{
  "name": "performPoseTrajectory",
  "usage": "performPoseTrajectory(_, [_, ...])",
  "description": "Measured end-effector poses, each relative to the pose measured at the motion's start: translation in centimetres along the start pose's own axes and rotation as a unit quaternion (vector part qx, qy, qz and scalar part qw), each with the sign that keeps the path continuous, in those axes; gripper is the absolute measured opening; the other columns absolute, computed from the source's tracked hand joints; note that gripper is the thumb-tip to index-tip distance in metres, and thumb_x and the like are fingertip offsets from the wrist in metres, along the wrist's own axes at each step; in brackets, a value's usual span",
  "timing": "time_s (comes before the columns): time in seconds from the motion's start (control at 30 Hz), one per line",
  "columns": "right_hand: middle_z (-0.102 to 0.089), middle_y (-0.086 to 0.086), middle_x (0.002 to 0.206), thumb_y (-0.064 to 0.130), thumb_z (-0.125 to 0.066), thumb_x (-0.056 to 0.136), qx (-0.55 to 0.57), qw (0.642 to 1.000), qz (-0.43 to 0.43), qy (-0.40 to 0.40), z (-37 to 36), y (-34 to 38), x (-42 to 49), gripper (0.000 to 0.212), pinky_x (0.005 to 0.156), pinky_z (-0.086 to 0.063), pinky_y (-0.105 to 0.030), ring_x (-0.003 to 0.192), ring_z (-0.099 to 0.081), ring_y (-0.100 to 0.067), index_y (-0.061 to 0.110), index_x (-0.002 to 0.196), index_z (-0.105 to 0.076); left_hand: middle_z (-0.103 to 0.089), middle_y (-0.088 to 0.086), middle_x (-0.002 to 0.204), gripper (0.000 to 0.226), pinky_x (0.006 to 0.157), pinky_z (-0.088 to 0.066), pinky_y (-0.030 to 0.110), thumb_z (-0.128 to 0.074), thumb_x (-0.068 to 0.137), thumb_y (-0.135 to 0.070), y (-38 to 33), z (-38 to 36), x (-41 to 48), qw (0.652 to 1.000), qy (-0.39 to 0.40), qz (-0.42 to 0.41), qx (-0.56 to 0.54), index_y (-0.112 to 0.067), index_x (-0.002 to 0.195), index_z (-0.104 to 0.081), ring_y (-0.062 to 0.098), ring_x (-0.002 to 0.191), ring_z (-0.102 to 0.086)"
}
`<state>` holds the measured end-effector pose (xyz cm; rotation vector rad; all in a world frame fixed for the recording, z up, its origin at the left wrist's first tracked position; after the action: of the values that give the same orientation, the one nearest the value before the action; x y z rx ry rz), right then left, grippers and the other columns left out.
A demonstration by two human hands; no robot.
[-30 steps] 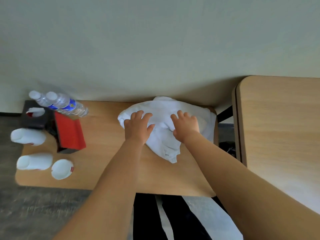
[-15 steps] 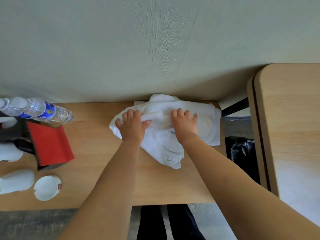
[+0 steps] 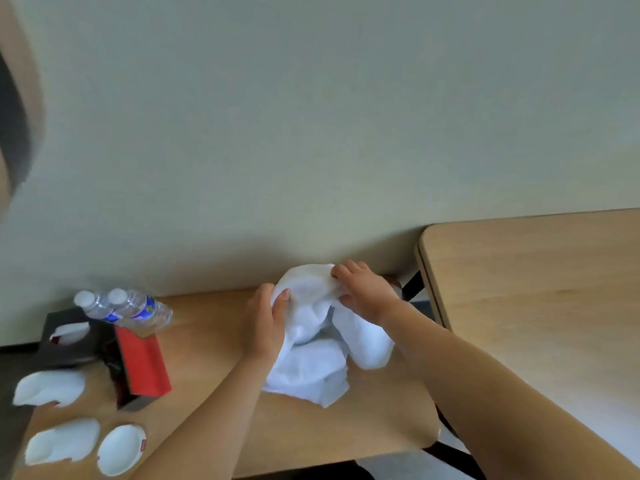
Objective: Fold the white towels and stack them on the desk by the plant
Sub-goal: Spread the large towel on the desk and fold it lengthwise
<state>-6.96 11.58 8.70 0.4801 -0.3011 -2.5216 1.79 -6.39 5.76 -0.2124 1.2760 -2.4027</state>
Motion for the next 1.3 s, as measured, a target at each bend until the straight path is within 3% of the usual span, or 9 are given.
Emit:
performPoseTrajectory(0.17, [-0.045, -0.008, 0.122, 0.018, -0.060, 0.087, -0.031, 0.998, -0.023, -0.054, 7.2, -1.1, -5.0, 0.042, 0.081, -0.046, -0.044, 0.110, -0.045, -0.030, 0.011, 0.125, -0.045, -0.058, -0.001, 0.079, 0.032, 0.068, -0.043, 0.037, -0.043, 0.097, -0.047, -7.5, 0.9, -0.9, 0.995, 0.023, -0.097, 0.028, -0.018, 0.086, -0.048, 0.025, 0.077, -0.055])
performPoseTrajectory(0.3, [-0.047, -0.009, 0.119, 0.015, -0.061, 0.084, -0.028, 0.988, -0.085, -0.126, 12.4, -4.4, -11.0, 0.040, 0.085, -0.044, -0.042, 0.109, -0.046, -0.032, 0.010, 0.122, -0.048, -0.053, -0.004, 0.073, 0.038, 0.062, -0.032, 0.031, -0.044, 0.095, -0.050, -15.2, -1.1, -2.2, 0.983, 0.045, -0.176, 0.013, -0.014, 0.086, -0.049, 0.023, 0.072, -0.050])
performPoseTrajectory(0.47, [-0.048, -0.008, 0.117, 0.019, -0.058, 0.086, -0.029, 0.962, -0.173, -0.211, 17.2, -8.6, -19.8, 0.034, 0.076, -0.047, -0.042, 0.108, -0.046, -0.029, 0.011, 0.118, -0.049, -0.044, -0.007, 0.062, 0.031, 0.057, -0.023, 0.030, -0.048, 0.096, -0.042, -24.2, -4.4, -5.8, 0.959, 0.066, -0.275, -0.011, -0.015, 0.081, -0.045, 0.019, 0.064, -0.044])
performPoseTrajectory(0.63, [-0.048, -0.005, 0.118, 0.020, -0.057, 0.088, -0.037, 0.940, -0.235, -0.244, 18.1, -14.0, -28.3, 0.032, 0.070, -0.043, -0.035, 0.108, -0.046, -0.026, 0.012, 0.118, -0.048, -0.047, -0.008, 0.065, 0.035, 0.058, -0.029, 0.030, -0.046, 0.094, -0.051, -29.9, -10.5, -11.1, 0.934, 0.115, -0.331, -0.065, -0.018, 0.082, -0.044, 0.020, 0.066, -0.048])
performPoseTrajectory(0.73, [-0.049, -0.008, 0.117, 0.022, -0.059, 0.087, -0.008, 0.934, -0.264, -0.240, 16.2, -17.9, -32.5, 0.034, 0.072, -0.043, -0.037, 0.105, -0.049, -0.030, 0.010, 0.117, -0.048, -0.053, -0.010, 0.070, 0.029, 0.060, -0.031, 0.030, -0.048, 0.095, -0.045, -31.8, -15.4, -15.5, 0.935, 0.142, -0.313, -0.087, -0.019, 0.083, -0.044, 0.019, 0.070, -0.050])
performPoseTrajectory(1.0, [-0.050, -0.007, 0.113, 0.018, -0.062, 0.086, 0.084, 0.933, -0.252, -0.241, 11.0, -29.9, -41.5, 0.031, 0.069, -0.038, -0.034, 0.099, -0.050, -0.030, 0.009, 0.112, -0.048, -0.044, -0.009, 0.058, 0.035, 0.058, -0.038, 0.034, -0.048, 0.096, -0.044, -34.7, -28.7, -25.3, 0.953, 0.159, -0.218, -0.138, -0.021, 0.072, -0.037, 0.007, 0.054, -0.044])
performPoseTrajectory(1.17, [-0.049, -0.005, 0.111, 0.019, -0.061, 0.087, 0.092, 0.935, -0.265, -0.217, 9.6, -36.4, -46.5, 0.030, 0.067, -0.037, -0.034, 0.097, -0.049, -0.027, 0.009, 0.111, -0.047, -0.049, -0.012, 0.060, 0.036, 0.062, -0.043, 0.036, -0.047, 0.095, -0.047, -35.7, -35.7, -29.8, 0.956, 0.182, -0.187, -0.136, -0.019, 0.074, -0.041, 0.009, 0.058, -0.048])
performPoseTrajectory(1.3, [-0.049, -0.005, 0.112, 0.019, -0.060, 0.087, 0.128, 0.930, -0.280, -0.200, 7.3, -40.0, -47.6, 0.030, 0.068, -0.040, -0.035, 0.095, -0.051, -0.027, 0.010, 0.112, -0.046, -0.058, -0.004, 0.070, 0.036, 0.068, -0.046, 0.038, -0.047, 0.095, -0.047, -36.2, -39.6, -30.8, 0.958, 0.194, -0.164, -0.132, -0.014, 0.082, -0.048, 0.014, 0.067, -0.054])
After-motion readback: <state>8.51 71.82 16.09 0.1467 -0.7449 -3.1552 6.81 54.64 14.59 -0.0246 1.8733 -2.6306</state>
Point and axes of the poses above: each hand's wrist, its own x-axis towards the middle knuckle, its own z-axis out of the back of the hand, y = z × x, the point moved 4 cm from there along x, towards the middle knuckle
